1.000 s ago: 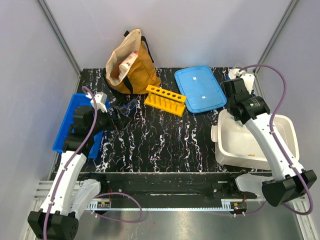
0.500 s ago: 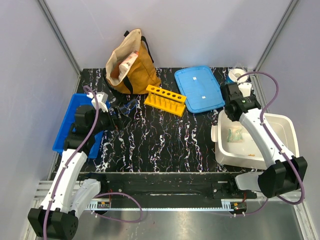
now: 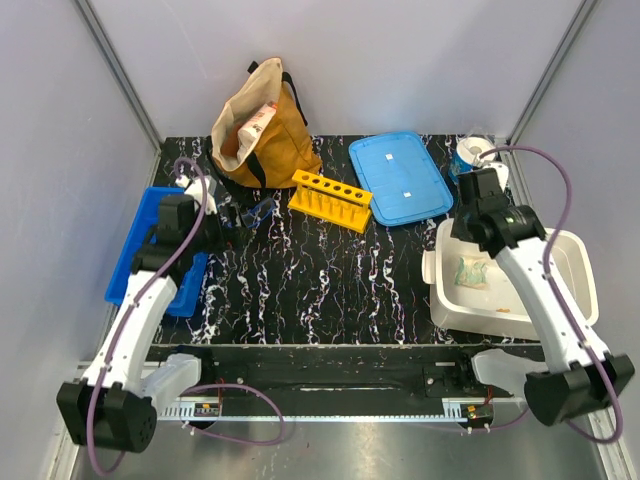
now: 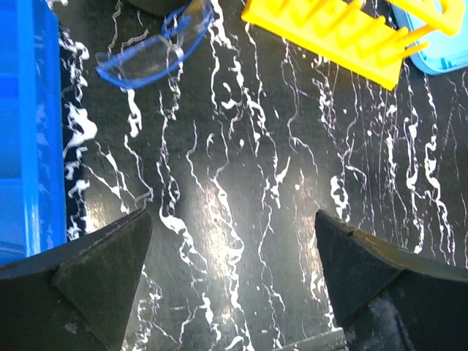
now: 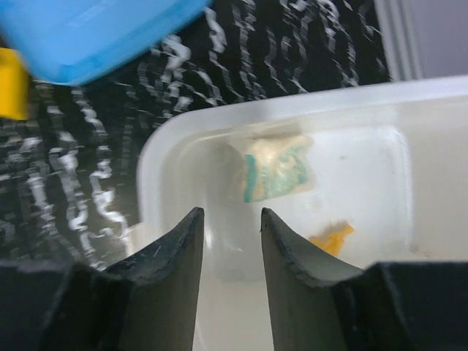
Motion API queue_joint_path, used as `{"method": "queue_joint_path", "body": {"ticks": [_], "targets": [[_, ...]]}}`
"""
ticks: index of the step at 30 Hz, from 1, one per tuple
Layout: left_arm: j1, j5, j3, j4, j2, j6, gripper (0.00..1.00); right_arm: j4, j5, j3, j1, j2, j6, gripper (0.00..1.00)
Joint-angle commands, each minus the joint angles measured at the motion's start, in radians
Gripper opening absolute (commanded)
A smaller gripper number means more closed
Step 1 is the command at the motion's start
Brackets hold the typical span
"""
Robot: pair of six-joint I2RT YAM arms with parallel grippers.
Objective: Organize the chemistry lab equipment
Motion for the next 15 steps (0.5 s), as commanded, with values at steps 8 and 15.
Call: {"method": "queue_joint_path", "body": {"ticks": [8, 15], "targets": [[0.017, -0.07, 0.365, 0.006, 0.392, 0.164, 0.91, 0.259, -0.488, -0.043, -0.001, -0.251, -0.065, 0.52], [0.044, -0.039, 0.483, 0.048, 0.606, 0.34, 0.73, 0.365, -0.576, -0.075, -0.001, -0.314, 0.004, 0.63]]}}
